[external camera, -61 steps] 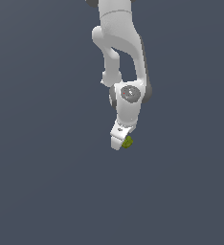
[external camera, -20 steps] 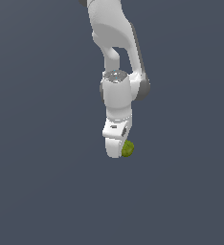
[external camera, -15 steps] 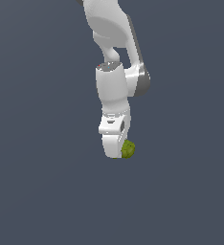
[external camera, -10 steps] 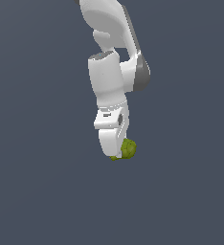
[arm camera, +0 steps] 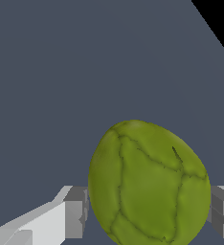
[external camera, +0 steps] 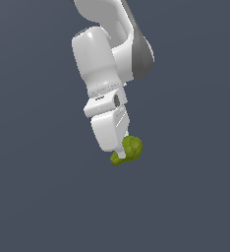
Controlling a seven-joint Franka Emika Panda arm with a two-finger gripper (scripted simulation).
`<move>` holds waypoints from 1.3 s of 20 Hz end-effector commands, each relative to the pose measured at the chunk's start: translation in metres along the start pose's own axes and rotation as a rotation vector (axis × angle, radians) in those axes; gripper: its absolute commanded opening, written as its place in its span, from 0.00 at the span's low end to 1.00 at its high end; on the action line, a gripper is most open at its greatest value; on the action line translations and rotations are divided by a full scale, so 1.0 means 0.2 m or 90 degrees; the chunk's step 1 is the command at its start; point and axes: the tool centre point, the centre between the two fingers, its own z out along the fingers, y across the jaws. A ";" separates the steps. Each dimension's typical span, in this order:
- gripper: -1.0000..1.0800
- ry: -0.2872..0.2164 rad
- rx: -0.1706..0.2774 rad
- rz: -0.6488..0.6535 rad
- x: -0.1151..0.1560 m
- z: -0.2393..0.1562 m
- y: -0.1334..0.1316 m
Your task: Pick up the object and move it to a goal position.
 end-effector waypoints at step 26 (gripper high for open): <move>0.00 0.171 -0.137 -0.119 0.18 -0.53 0.45</move>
